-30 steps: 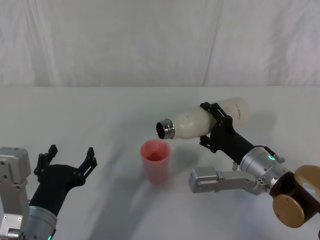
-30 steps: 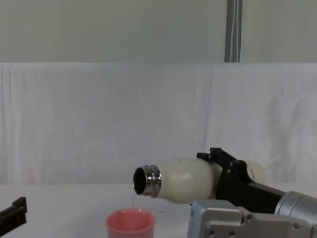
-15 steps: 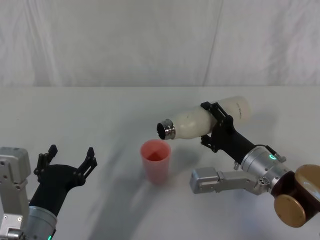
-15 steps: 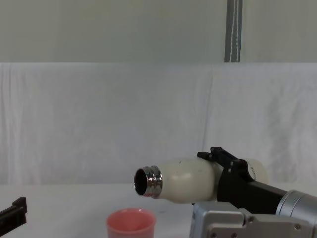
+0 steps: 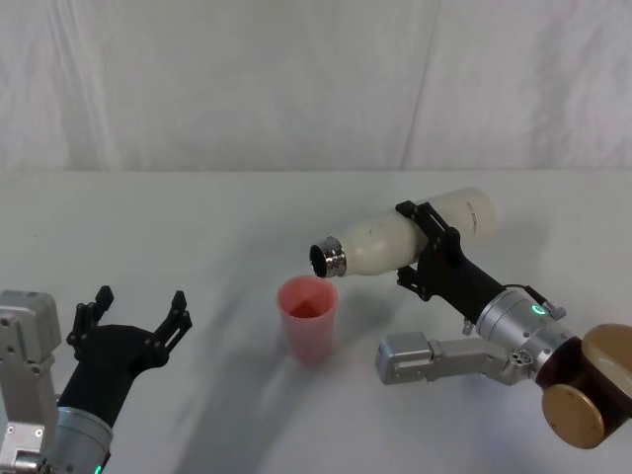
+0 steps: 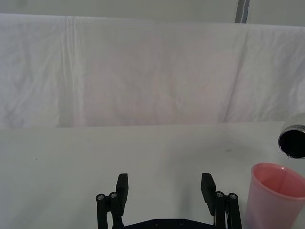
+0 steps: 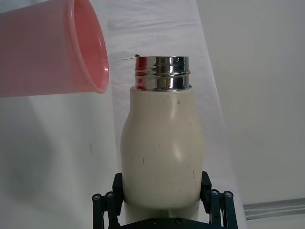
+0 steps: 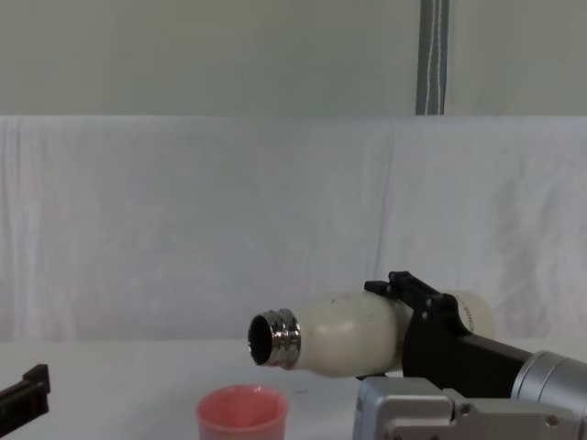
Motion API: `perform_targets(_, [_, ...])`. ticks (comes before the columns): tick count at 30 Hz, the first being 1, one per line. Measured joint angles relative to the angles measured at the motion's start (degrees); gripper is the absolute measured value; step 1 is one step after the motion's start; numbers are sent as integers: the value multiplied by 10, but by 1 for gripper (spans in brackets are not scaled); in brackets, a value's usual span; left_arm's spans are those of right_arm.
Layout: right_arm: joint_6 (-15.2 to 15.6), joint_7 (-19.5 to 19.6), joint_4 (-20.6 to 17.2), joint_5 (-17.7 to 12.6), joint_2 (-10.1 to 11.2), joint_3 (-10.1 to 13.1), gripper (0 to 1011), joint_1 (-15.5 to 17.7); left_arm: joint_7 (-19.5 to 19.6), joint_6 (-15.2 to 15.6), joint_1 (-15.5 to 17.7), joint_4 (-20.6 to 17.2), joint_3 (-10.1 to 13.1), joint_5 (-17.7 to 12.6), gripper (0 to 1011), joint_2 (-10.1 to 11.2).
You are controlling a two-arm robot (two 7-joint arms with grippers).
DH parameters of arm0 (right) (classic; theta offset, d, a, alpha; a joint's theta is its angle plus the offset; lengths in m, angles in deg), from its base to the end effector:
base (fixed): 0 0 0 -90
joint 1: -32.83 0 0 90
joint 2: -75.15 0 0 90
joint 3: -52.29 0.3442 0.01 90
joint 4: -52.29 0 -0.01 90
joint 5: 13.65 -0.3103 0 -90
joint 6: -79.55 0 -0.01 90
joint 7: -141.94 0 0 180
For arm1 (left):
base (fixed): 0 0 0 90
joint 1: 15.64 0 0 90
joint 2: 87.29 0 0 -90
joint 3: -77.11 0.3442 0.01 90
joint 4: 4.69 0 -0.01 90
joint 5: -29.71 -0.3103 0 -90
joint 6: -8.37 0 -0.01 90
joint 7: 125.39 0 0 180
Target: Grasp the thermos with one hand and pour water into the cup lid.
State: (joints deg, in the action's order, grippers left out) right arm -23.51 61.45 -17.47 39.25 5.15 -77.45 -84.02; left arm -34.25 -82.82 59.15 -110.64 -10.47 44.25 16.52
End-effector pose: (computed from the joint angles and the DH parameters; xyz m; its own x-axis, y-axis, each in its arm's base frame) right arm 0.4369 0.0275 -0.3424 0.0432 -0.1191 0.9919 0.7795 0.6250 0.0411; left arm 0.2406 0.0503 -0.3361 0.1246 0.9917 -0.0326 -0.9921 0.1241 -0.0175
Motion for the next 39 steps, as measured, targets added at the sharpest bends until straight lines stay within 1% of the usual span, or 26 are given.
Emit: perform_targets(39, [3, 7, -1, 9, 5, -6, 959, -2, 0, 0, 0, 0, 0, 0, 1001, 0])
